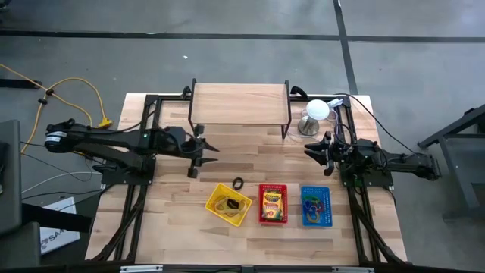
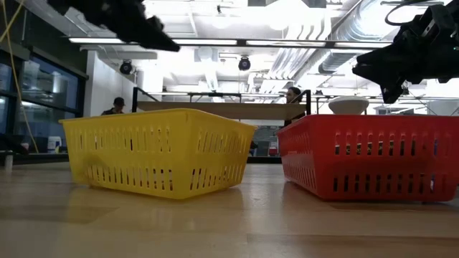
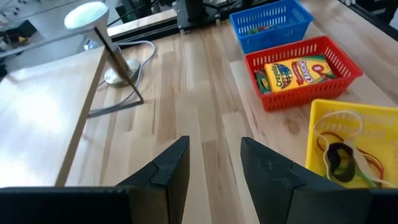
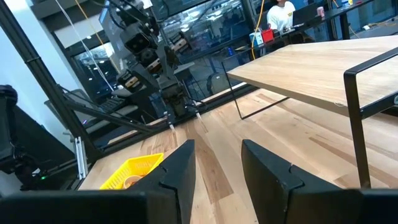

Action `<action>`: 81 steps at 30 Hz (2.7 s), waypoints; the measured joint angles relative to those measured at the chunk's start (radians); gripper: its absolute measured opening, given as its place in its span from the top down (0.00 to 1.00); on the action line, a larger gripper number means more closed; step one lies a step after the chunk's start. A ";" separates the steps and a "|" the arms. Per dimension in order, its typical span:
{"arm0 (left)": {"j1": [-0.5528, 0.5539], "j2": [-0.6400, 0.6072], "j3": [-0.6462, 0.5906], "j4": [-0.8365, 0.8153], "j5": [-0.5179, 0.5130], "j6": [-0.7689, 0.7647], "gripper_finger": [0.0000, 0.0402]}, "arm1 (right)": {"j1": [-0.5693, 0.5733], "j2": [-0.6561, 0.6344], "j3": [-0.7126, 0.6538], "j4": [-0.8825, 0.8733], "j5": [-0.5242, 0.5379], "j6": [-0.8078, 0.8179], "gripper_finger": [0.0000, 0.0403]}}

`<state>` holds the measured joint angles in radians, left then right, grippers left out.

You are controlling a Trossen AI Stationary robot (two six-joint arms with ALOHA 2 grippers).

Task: Pick & Place Office Desk Supplies
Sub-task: Put the black spring keychain into the blue bin

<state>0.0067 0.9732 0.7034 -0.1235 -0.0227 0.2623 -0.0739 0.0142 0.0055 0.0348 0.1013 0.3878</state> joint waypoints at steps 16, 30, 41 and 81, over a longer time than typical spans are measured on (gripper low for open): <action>0.000 -0.286 -0.280 0.111 -0.008 -0.077 0.66 | 0.000 0.000 0.000 0.000 0.000 0.000 0.71; 0.000 -0.337 -0.315 0.102 -0.009 -0.076 0.66 | 0.000 0.000 0.000 0.000 0.000 0.000 0.71; 0.000 -0.336 -0.315 0.102 -0.009 -0.057 0.66 | 0.000 0.000 0.000 0.000 0.000 0.000 0.71; 0.000 -0.184 -0.291 0.093 -0.031 -0.125 0.66 | 0.000 0.000 0.000 0.012 0.027 0.000 0.71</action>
<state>0.0064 0.7896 0.4120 -0.0303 -0.0534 0.1374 -0.0742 0.0143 0.0059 0.0471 0.1287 0.3877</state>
